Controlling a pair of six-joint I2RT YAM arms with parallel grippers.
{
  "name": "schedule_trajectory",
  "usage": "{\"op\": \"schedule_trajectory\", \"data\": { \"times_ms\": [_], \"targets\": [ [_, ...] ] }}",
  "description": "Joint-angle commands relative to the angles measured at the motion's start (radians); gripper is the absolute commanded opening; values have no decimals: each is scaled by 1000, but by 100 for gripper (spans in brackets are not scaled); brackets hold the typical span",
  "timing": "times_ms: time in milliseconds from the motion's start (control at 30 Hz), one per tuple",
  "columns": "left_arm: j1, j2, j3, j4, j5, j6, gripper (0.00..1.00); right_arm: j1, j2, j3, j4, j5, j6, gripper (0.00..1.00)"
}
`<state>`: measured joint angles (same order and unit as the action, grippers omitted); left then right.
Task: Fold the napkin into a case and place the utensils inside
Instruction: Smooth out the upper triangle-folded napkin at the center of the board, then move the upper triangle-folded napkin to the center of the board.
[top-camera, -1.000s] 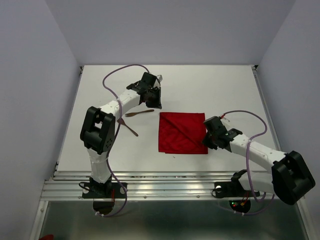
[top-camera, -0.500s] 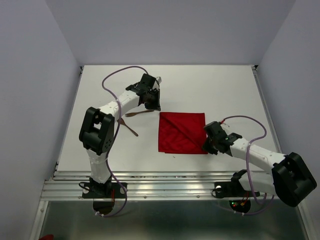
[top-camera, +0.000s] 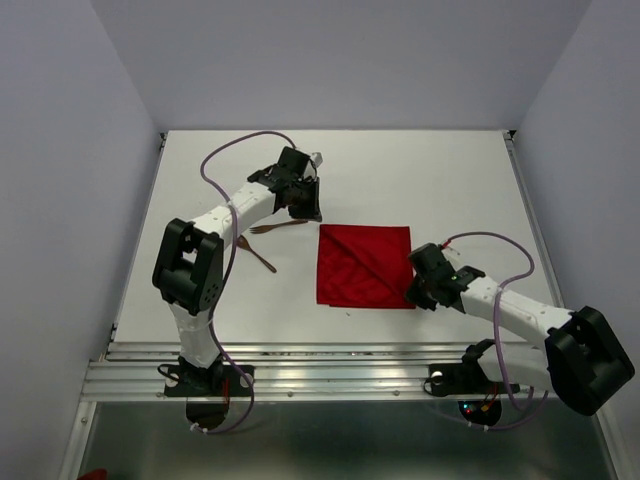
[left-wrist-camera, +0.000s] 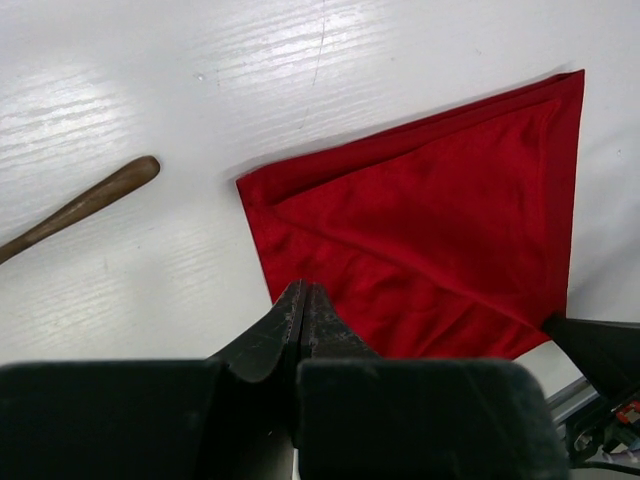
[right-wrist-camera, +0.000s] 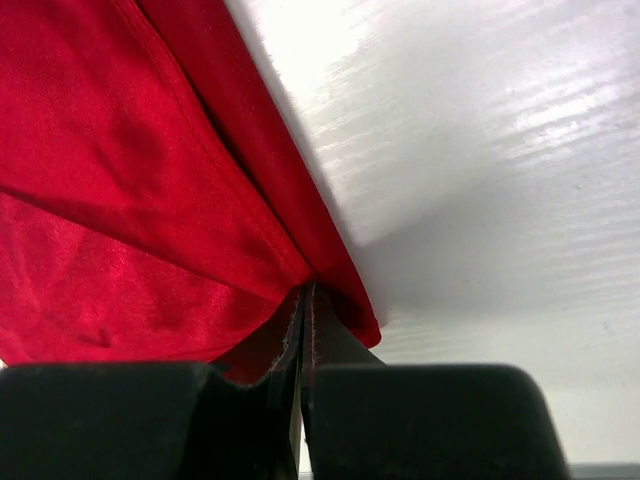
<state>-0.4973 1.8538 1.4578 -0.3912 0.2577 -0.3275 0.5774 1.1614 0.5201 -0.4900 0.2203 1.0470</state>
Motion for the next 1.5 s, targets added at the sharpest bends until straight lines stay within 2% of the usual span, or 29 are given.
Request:
{"op": "schedule_trajectory", "data": {
  "times_ms": [0, 200, 433, 700, 967, 1167, 1367, 1467],
  "targets": [
    [-9, -70, -36, 12, 28, -5, 0, 9, 27, -25, 22, -10, 7, 1],
    [-9, -97, -62, 20, 22, -8, 0, 9, -37, 109, -50, 127, -70, 3],
    [-9, -142, -66, -5, -8, 2, 0, -145, 52, 221, -67, 165, -202, 4],
    [-9, -166, -89, -12, -6, 4, 0, -203, 150, 201, -56, 159, -237, 4],
    [-9, -186, -100, 21, 9, -13, 0, -203, 147, 86, 57, 2, -220, 1],
    [-10, -177, -80, 11, 3, -10, 0, -76, 179, 55, 122, -42, -134, 1],
    [-15, -169, -48, -18, -32, 11, 1, 126, 317, 185, 140, -26, -41, 1],
    [-21, -179, -48, -31, -54, 19, 3, 137, 333, 224, 148, -29, -2, 1]
  ]
}}
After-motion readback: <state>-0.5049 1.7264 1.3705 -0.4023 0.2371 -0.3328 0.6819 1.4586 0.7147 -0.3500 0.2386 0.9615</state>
